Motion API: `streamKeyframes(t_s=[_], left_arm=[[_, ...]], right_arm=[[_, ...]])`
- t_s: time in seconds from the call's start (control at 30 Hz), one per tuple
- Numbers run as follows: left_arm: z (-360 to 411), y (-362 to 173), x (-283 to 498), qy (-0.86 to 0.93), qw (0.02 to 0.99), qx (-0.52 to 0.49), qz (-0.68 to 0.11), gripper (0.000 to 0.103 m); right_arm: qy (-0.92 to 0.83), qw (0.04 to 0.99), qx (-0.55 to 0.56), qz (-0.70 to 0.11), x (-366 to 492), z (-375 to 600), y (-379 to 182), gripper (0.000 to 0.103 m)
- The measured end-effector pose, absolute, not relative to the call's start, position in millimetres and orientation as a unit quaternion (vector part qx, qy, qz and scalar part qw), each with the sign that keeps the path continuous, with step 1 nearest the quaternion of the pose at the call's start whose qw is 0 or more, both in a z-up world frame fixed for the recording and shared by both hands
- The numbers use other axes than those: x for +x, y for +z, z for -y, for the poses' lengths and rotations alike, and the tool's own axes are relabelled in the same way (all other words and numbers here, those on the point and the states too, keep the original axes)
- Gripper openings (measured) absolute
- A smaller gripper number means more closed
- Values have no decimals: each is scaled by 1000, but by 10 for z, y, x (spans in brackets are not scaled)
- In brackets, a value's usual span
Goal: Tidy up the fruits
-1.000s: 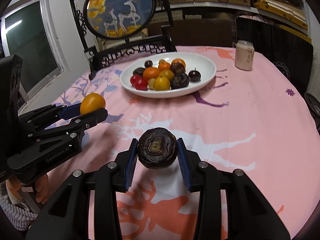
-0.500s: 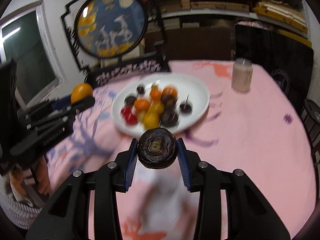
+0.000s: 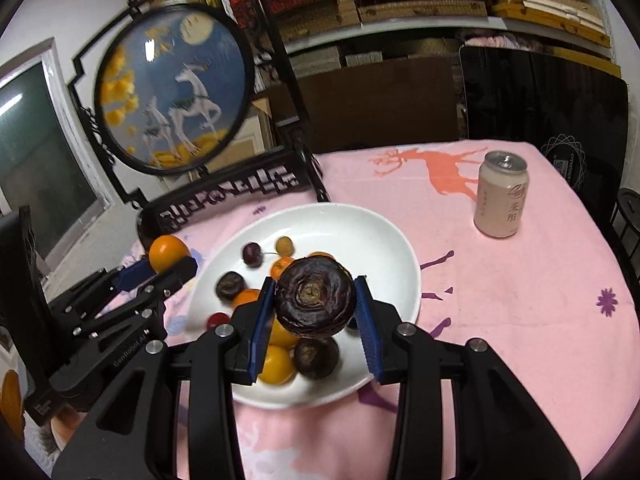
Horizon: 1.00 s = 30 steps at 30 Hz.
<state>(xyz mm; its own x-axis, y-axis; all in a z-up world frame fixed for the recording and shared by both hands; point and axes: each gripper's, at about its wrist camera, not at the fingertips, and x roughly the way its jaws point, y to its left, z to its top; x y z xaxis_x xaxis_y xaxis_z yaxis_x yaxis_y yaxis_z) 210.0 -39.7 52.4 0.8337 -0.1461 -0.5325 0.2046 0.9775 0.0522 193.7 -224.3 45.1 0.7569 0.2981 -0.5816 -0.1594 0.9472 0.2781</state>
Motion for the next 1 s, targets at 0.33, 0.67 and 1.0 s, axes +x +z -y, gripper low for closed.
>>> streamKeyframes(t_s=[0.33, 0.67, 1.0], left_arm=[[448, 184, 2470, -91, 945, 54, -309, 41], [479, 273, 2242, -79, 957, 74, -270, 78], [413, 349, 1653, -78, 955, 73, -276, 98]], right_arm=[[112, 917, 107, -368, 2272, 2256, 38, 39], [111, 921, 126, -352, 2119, 2265, 196, 53], [98, 932, 100, -335, 1388, 2131, 269, 67]])
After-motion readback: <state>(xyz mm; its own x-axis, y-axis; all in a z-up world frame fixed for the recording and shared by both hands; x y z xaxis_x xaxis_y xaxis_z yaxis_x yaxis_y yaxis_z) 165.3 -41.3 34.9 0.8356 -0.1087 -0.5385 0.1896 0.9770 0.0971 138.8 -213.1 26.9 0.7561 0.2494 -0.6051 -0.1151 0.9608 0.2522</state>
